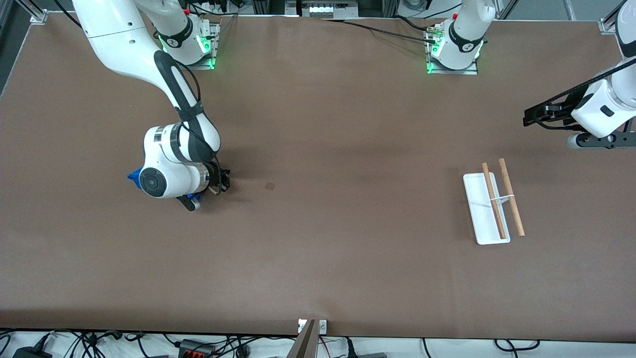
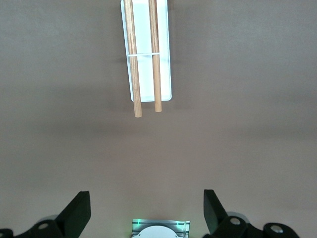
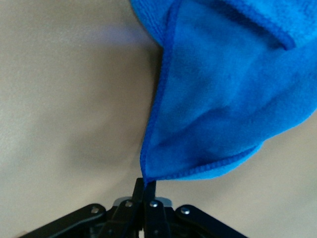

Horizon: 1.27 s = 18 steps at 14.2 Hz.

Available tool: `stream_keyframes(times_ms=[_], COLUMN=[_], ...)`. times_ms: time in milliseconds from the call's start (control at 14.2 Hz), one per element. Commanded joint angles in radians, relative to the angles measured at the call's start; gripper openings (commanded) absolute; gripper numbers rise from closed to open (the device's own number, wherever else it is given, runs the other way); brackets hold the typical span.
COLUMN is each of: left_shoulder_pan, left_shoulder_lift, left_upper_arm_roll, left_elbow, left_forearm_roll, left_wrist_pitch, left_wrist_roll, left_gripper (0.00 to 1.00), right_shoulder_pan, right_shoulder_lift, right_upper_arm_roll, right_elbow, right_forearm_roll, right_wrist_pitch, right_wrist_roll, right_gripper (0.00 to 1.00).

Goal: Pass towel and hang on rack
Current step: 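Lift the towel with the right gripper toward the table middle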

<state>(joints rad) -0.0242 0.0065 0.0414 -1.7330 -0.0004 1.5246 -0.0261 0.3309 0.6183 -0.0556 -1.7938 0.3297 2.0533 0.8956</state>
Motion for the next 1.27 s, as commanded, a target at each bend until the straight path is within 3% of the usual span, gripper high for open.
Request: stream_keyframes(times_ms=[0, 212, 424, 565, 918, 1201], left_shoulder_pan=[0.007, 0.007, 0.007, 0.007, 0.012, 0.012], left_shoulder_lift=[0.003, 0.004, 0.004, 0.004, 0.006, 0.017], left_upper_arm_roll=[-0.005, -0.005, -0.006, -0.005, -0.005, -0.003], left_elbow=[0.013, 0.013, 0.013, 0.013, 0.013, 0.013], left_forearm_roll=[0.011, 0.011, 0.011, 0.011, 0.007, 0.011], left_wrist_pitch=[-0.017, -0.017, -0.017, -0.017, -0.012, 0.044], left_wrist_roll=[0.023, 0.023, 0.023, 0.025, 0.023, 0.162], left_gripper=[1.0, 1.0, 1.0, 1.0, 1.0, 1.0], right_shoulder_pan=[0.013, 0.043, 0.097, 0.108, 0.118, 0.224], right_shoulder_lift=[-0.029, -0.061, -0.083, -0.083, -0.094, -0.094], right_upper_arm_roll=[-0.006, -0.004, -0.004, 0.04, 0.216, 0.238], right_elbow=[0.02, 0.133, 0.353, 0.524, 0.746, 0.806], right_forearm_roll=[-0.001, -0.006, 0.006, 0.011, 0.006, 0.003], right_wrist_pitch=[-0.035, -0.147, -0.373, -0.423, -0.392, -0.144], right_wrist_roll=[-0.035, -0.079, -0.07, -0.078, -0.052, -0.057], right_gripper=[0.0, 0.0, 0.0, 0.0, 0.0, 0.0])
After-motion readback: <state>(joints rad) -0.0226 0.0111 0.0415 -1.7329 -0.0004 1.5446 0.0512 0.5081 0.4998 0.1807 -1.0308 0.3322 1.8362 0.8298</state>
